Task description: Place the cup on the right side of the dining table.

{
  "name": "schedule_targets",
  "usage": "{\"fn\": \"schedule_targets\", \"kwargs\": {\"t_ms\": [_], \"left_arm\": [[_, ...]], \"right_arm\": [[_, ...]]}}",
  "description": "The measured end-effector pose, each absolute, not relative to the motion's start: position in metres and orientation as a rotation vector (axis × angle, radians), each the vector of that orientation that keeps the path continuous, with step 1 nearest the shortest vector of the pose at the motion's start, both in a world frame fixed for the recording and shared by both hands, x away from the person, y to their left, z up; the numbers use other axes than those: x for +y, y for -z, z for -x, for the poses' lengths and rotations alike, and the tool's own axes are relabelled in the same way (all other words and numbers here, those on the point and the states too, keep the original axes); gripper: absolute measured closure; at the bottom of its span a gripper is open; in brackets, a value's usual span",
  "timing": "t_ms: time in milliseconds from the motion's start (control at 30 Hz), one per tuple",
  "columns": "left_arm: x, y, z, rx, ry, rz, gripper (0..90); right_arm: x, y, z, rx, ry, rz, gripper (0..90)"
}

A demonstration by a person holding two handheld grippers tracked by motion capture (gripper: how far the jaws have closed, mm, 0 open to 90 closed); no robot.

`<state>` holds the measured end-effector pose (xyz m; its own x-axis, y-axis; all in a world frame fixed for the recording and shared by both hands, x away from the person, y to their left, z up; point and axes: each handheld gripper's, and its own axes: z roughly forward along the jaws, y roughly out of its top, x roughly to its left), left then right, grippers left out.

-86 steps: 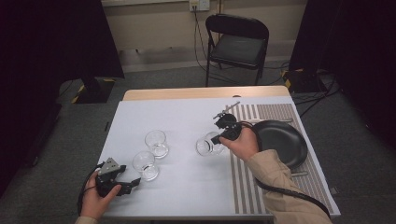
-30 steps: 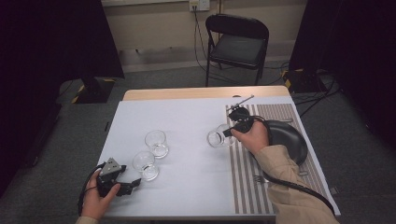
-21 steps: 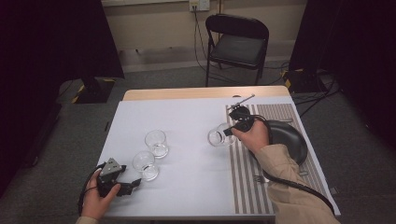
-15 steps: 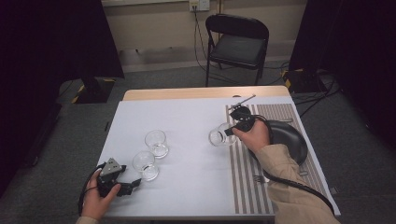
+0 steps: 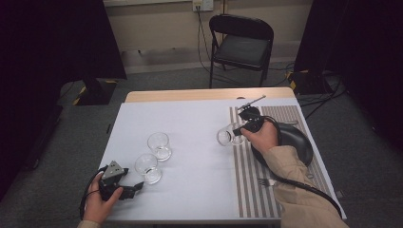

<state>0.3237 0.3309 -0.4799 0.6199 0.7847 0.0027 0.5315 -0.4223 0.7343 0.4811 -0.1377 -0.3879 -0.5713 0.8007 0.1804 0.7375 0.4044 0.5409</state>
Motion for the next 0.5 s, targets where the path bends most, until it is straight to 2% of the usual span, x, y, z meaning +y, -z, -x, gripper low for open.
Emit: {"fn": "schedule_targets", "kwargs": {"t_ms": [500], "left_arm": [[0.3307,0.4799,-0.3234,1.031,-0.452,-2.126,13.8]], "right_arm": [[-0.1453,0.3901,-0.4867,2.527,-0.882,-1.413,85.1]]}}
